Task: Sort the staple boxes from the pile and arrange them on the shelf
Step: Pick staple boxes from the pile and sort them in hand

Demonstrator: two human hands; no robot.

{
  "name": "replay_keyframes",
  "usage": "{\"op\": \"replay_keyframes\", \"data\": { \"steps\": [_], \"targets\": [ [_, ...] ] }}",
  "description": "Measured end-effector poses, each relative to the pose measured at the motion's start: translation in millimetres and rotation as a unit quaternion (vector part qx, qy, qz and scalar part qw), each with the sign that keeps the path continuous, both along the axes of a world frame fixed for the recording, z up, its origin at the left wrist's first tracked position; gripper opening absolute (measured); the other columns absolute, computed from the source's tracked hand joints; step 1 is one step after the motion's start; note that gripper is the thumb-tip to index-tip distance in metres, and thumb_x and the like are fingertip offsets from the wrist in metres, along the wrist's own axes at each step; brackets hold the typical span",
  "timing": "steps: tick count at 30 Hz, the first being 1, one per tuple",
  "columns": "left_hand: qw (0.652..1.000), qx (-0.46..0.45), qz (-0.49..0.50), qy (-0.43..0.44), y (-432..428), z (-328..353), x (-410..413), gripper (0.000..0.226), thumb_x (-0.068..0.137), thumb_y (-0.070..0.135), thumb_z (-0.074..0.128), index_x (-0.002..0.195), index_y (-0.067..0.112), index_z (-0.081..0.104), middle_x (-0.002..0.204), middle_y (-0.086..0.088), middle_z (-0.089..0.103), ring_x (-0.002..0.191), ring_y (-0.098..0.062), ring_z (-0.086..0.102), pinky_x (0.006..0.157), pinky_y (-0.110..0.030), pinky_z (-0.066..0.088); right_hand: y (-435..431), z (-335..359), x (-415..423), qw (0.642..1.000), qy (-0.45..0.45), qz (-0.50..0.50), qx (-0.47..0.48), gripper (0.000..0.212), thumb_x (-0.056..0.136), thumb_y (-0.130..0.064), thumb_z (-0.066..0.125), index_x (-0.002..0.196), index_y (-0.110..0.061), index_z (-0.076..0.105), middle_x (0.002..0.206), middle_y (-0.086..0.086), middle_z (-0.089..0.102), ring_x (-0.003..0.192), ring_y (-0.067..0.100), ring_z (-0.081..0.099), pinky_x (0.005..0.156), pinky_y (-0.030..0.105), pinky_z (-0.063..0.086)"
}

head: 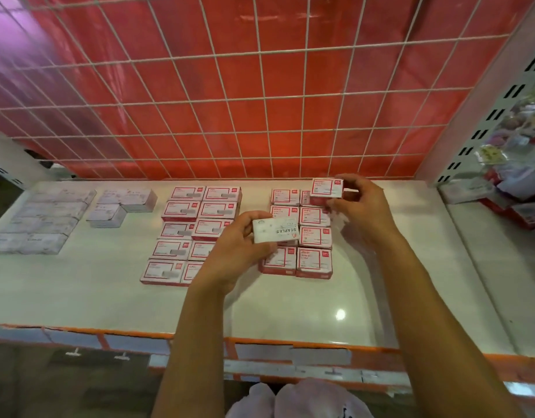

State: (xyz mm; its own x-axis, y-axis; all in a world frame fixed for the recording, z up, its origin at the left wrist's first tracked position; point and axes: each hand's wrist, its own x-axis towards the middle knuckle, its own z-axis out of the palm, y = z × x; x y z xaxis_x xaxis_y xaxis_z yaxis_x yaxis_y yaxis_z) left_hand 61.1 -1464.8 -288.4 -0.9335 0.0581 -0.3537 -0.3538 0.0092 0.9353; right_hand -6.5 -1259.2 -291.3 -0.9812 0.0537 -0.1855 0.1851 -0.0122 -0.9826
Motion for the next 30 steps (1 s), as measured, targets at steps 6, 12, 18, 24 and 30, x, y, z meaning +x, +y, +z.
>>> {"op": "replay_keyframes", "data": {
  "steps": [6,12,18,24,30],
  "targets": [
    [0.999,-0.024,0.019,0.008,9.4,1.1,-5.5,0.045,0.083,-0.007,0.064,0.115,0.023,0.054,0.120,0.006,0.062,0.115,-0.022,0.058,0.081,-0.036,0.059,2.7,-17.3,-20.6,0.998,-0.032,0.055,-0.030,0.041,0.081,0.006,0.064,0.116,-0.014,0.058,0.110,0.007,0.065,0.103,0.026,0.064,0.083,0.047,0.056],
    [0.999,-0.018,0.032,0.022,12.0,5.9,-5.7,0.043,0.083,-0.004,0.064,0.113,0.024,0.054,0.114,0.009,0.064,0.108,-0.019,0.063,0.079,-0.034,0.059,3.3,-18.7,-24.9,0.995,-0.050,0.088,-0.006,0.039,0.083,0.005,0.063,0.114,-0.017,0.056,0.109,0.004,0.065,0.103,0.022,0.064,0.081,0.042,0.058],
    [0.999,-0.010,0.038,0.027,14.4,9.1,-4.4,0.044,0.086,0.000,0.064,0.121,0.023,0.052,0.109,0.014,0.064,0.099,-0.014,0.066,0.072,-0.027,0.058,3.1,-16.8,-24.5,0.994,-0.047,0.092,0.030,0.039,0.083,0.003,0.064,0.113,-0.020,0.054,0.109,0.000,0.063,0.103,0.018,0.062,0.081,0.038,0.057],
    [0.999,0.015,0.040,0.028,10.6,9.2,-3.8,0.042,0.086,0.001,0.063,0.120,0.023,0.053,0.118,0.004,0.066,0.104,-0.017,0.066,0.077,-0.029,0.058,0.0,-11.5,-19.4,0.992,-0.040,0.093,0.080,0.040,0.084,0.000,0.064,0.113,-0.024,0.052,0.105,-0.007,0.062,0.096,0.012,0.061,0.070,0.027,0.057],
    [0.997,0.060,0.048,0.027,-2.5,9.5,-0.8,0.035,0.087,0.004,0.061,0.115,0.025,0.056,0.118,0.000,0.067,0.103,-0.023,0.067,0.077,-0.029,0.057,-4.4,-6.4,-13.2,0.992,-0.039,0.086,0.087,0.042,0.085,0.000,0.063,0.117,-0.025,0.051,0.103,-0.010,0.061,0.093,0.010,0.059,0.052,0.014,0.051]
  ]
}}
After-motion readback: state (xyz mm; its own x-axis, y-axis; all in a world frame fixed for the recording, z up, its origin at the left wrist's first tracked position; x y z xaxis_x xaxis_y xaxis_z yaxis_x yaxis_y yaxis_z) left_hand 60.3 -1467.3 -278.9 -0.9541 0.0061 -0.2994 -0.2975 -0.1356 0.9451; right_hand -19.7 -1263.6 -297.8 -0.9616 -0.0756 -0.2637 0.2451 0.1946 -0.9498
